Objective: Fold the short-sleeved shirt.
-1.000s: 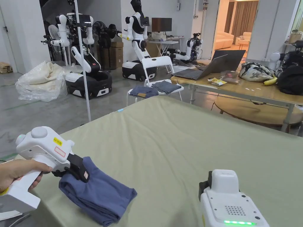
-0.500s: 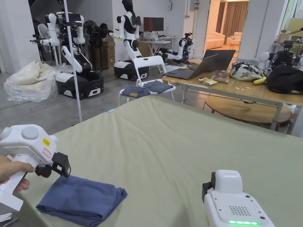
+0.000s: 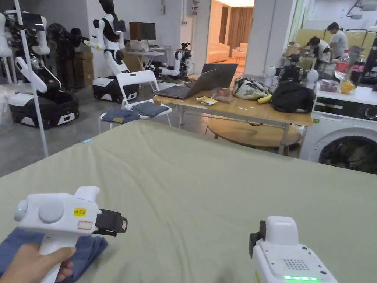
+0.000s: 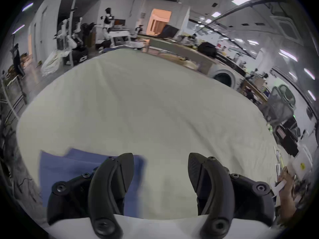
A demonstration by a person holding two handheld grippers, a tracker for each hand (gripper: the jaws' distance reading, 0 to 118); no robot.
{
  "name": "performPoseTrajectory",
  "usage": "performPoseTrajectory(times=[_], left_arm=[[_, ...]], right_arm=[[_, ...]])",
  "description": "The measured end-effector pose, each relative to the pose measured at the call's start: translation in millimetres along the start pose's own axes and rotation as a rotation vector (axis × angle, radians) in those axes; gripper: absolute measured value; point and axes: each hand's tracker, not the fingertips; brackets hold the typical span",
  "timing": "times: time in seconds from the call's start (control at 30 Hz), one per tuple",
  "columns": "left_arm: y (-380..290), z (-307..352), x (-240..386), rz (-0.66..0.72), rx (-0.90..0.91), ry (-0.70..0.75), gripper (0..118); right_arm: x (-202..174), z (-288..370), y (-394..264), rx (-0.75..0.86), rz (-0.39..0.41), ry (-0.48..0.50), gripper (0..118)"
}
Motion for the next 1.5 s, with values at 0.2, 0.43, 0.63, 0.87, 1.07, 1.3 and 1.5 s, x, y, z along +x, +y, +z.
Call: performPoseTrajectory(times=[0.2,0.43,0.63,0.87,1.07,1.3,1.5], left_arm=[[-23.4,-42.6,100.0,-0.154,0.150,-0.084,65],[-45.2,-72.6,203.0,-0.268,0.241,-0.012,63],[-58.2,-68.0,248.9,-0.241,0.405,0.049,43],[-67.0,-52.0,269.7,-0.312,0.531,0.059,14],[-68.0,-47.5,266.5,-0.278,0.563,0.039,0],[-66.7,-44.0,255.9,-0.263,0.585,0.054,0],[-68.1,-40.2,253.7,-0.275,0.590,0.036,0]], right_arm=[[65.6,16.5,-12.1,-0.040,-0.010,-0.126,0],[128.1,35.4,-17.2,-0.052,-0.033,-0.225,0],[155.7,46.8,-10.3,-0.034,-0.056,-0.273,0],[160.1,50.9,-9.6,0.003,-0.072,-0.274,0],[160.3,52.5,-16.5,0.040,-0.135,-0.293,0],[151.8,58.4,-24.9,0.071,-0.123,-0.318,0],[148.0,60.8,-29.9,0.080,-0.123,-0.332,0]])
